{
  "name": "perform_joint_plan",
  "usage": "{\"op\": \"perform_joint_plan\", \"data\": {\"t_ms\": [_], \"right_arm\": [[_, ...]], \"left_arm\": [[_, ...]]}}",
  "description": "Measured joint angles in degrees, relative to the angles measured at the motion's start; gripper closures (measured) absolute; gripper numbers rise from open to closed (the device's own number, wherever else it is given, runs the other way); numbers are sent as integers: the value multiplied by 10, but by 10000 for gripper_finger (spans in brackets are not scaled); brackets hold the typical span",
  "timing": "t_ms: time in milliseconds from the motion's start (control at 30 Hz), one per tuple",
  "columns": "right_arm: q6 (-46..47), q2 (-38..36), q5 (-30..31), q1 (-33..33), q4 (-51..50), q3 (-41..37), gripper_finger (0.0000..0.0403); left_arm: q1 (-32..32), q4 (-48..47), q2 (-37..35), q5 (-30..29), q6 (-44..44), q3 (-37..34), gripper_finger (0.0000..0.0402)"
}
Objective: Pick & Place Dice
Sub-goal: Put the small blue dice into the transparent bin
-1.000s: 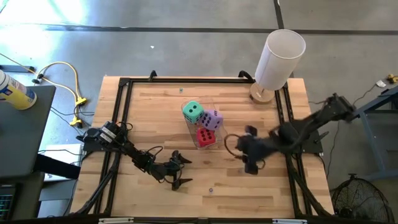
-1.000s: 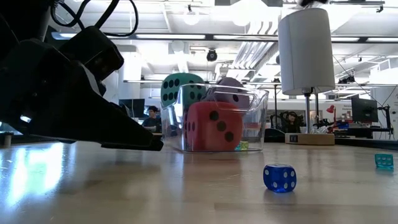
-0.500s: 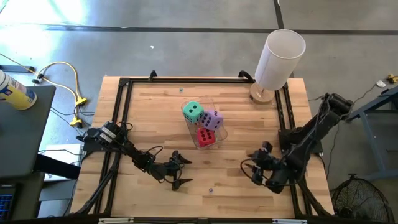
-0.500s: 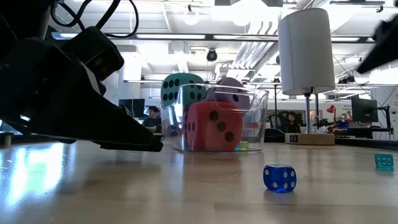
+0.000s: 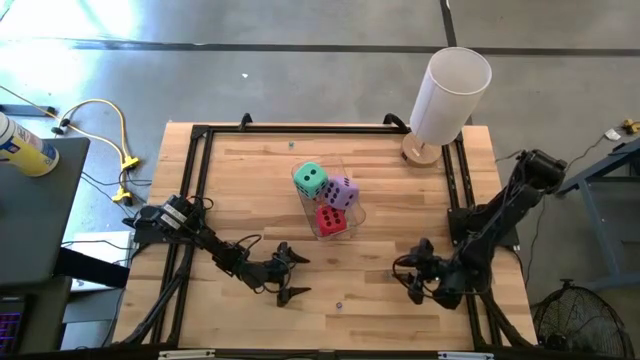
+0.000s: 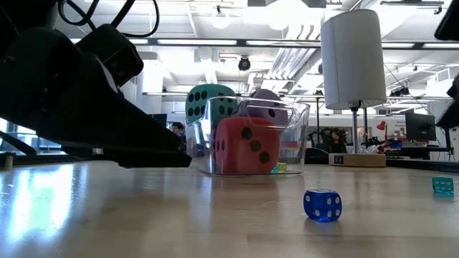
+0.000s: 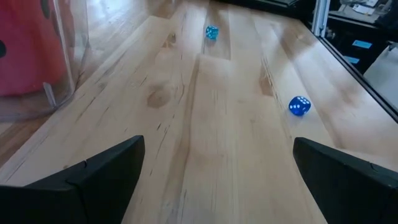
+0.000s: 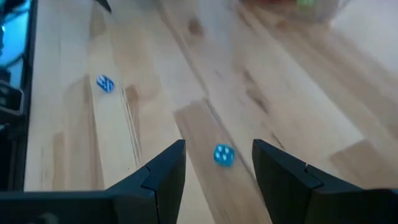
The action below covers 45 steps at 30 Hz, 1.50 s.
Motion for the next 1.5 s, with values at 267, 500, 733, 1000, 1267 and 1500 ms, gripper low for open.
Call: {"op": "perform_joint_plan", "data": {"t_ms": [267, 500, 733, 1000, 1267, 1500], "right_arm": [[-68, 33, -35, 15, 60, -18, 227], [-141, 107, -33, 26, 114, -17, 227], [-125, 176, -12, 27, 135, -17, 227], [-121, 203, 62, 25, 149, -17, 227], [-122, 237, 77, 3, 180, -16, 227], [-146, 246, 71, -1, 205, -16, 236]], "left_arm": [[0, 1, 0, 0, 0, 0, 2], [0, 0, 0, 0, 16, 0, 2], [0, -1, 0, 0, 24, 0, 2], [5, -1, 0, -2, 24, 0, 2], [4, -1, 0, -3, 25, 0, 2], [4, -1, 0, -3, 25, 0, 2]]}}
